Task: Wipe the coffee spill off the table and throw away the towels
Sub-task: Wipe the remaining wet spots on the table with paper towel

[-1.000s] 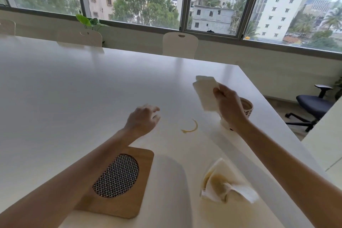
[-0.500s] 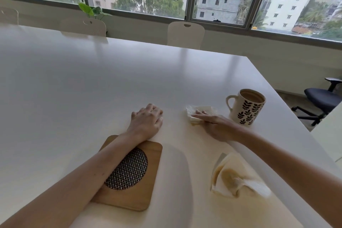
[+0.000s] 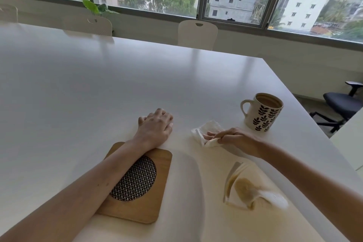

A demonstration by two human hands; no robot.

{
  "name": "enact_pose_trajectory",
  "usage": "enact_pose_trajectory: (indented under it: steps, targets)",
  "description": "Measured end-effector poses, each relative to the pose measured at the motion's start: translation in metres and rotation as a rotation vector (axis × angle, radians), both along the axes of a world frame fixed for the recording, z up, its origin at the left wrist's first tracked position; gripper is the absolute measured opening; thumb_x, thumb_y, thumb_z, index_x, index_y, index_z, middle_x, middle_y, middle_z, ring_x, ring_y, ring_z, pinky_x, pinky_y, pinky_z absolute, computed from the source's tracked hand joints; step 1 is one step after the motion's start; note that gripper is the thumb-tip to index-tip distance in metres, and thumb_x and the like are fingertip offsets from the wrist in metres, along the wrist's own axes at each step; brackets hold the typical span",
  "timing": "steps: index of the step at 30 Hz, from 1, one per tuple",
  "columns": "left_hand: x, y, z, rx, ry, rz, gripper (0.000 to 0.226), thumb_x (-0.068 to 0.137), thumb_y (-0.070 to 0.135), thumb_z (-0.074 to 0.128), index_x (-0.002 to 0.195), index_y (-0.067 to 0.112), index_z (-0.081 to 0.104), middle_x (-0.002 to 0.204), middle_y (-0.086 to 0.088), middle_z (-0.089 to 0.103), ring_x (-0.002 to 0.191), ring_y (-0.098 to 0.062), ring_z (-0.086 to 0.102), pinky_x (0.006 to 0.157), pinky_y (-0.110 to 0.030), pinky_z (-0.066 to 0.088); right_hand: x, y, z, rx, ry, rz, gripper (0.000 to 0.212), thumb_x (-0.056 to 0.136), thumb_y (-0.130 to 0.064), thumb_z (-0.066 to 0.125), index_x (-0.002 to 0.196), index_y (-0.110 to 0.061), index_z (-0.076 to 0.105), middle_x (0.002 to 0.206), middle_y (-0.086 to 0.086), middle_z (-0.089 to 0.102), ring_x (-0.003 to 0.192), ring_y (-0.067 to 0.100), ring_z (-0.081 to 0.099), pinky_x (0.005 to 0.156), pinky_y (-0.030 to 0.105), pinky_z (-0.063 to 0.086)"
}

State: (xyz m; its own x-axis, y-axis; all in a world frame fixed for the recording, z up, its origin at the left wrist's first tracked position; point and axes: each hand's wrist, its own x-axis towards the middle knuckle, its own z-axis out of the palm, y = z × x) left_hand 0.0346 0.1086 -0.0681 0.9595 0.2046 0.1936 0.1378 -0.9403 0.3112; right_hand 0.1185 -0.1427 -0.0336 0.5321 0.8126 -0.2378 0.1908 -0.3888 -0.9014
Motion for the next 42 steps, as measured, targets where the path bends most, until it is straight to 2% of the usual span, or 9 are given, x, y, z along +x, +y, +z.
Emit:
enact_pose_trajectory:
  steps: [3,5,10,19,23,28,35,39,42]
  targets:
    - [0.001,0.0,-0.001,-0.001,0.0,-0.005,0.031,0.096,0.035,0.038,0.122,0.025,0.051,0.129,0.001,0.044,0.121,-0.021,0.047,0.097,-0.039,0.024,-0.007,0.002,0.009,-0.069,-0.005,0.049,0.037,0.07,-0.02,0.056,0.102,-0.009,0.071,0.124,0.009,0.062,0.122,0.016,0.052,0.108,0.024,0.032]
    - [0.002,0.0,-0.001,0.001,0.003,-0.006,0.031,0.096,0.035,0.037,0.123,0.026,0.051,0.129,0.001,0.043,0.12,-0.021,0.047,0.096,-0.039,0.024,-0.01,0.005,0.02,-0.108,-0.008,0.048,0.032,0.077,-0.012,0.056,0.103,0.005,0.066,0.109,0.017,0.067,0.105,0.025,0.059,0.092,0.019,0.042]
    - [0.001,0.002,-0.003,0.0,0.005,-0.006,0.032,0.097,0.035,0.036,0.123,0.027,0.051,0.13,0.002,0.043,0.122,-0.02,0.046,0.096,-0.039,0.024,-0.01,0.01,0.042,0.018,0.169,-0.115,0.019,0.081,-0.005,0.056,0.073,-0.013,0.071,0.076,0.003,0.065,0.066,0.014,0.06,0.054,0.019,0.047]
    - [-0.002,0.0,0.004,-0.114,-0.291,-0.094,0.021,0.093,0.023,0.052,0.11,0.024,0.064,0.116,0.009,0.06,0.106,-0.009,0.058,0.085,-0.031,0.026,0.001,-0.001,0.061,0.494,0.578,-0.244,0.031,0.088,-0.019,0.048,0.116,-0.019,0.062,0.096,0.007,0.07,0.077,0.023,0.069,0.059,0.04,0.059]
    - [-0.008,-0.01,0.026,-0.698,-0.338,-0.222,0.022,0.098,0.021,0.044,0.1,0.024,0.065,0.099,0.01,0.068,0.09,0.002,0.063,0.081,-0.026,0.047,-0.008,0.001,0.053,0.457,0.581,-0.173,0.035,0.089,-0.015,0.047,0.122,-0.02,0.059,0.095,0.009,0.068,0.066,0.023,0.069,0.048,0.037,0.058]
    - [-0.012,-0.021,0.042,-1.431,-0.03,-0.353,0.048,0.092,0.044,0.041,0.106,0.004,0.063,0.095,-0.016,0.069,0.084,-0.022,0.067,0.074,-0.033,0.057,-0.017,0.006,0.051,0.38,0.521,-0.09,0.031,0.086,-0.006,0.047,0.106,-0.016,0.069,0.095,0.009,0.069,0.07,0.024,0.069,0.053,0.037,0.059]
    - [-0.012,-0.021,0.042,-1.145,0.215,-0.438,0.034,0.086,0.034,0.061,0.102,0.005,0.068,0.086,-0.006,0.068,0.078,-0.015,0.063,0.066,-0.025,0.054,-0.025,0.014,0.05,0.263,-0.034,-0.03,0.054,0.089,0.015,0.032,0.071,-0.02,0.069,0.074,0.001,0.062,0.066,0.016,0.055,0.053,0.02,0.045]
    - [-0.008,-0.023,0.042,-1.085,0.05,-0.395,0.024,0.085,0.024,0.066,0.096,0.003,0.068,0.086,-0.005,0.069,0.079,-0.016,0.066,0.069,-0.027,0.056,-0.019,0.009,0.052,0.314,0.067,0.046,0.026,0.086,-0.007,0.055,0.106,-0.023,0.063,0.102,0.011,0.062,0.089,0.025,0.06,0.07,0.028,0.05]
    - [-0.007,-0.02,0.048,-1.126,0.031,-0.417,0.031,0.08,0.033,0.072,0.095,0.006,0.068,0.087,-0.003,0.069,0.081,-0.016,0.066,0.067,-0.024,0.055,-0.014,0.007,0.05,0.348,0.178,-0.032,0.059,0.076,-0.024,0.072,0.13,-0.024,0.048,0.111,0.016,0.061,0.102,0.03,0.061,0.081,0.035,0.053]
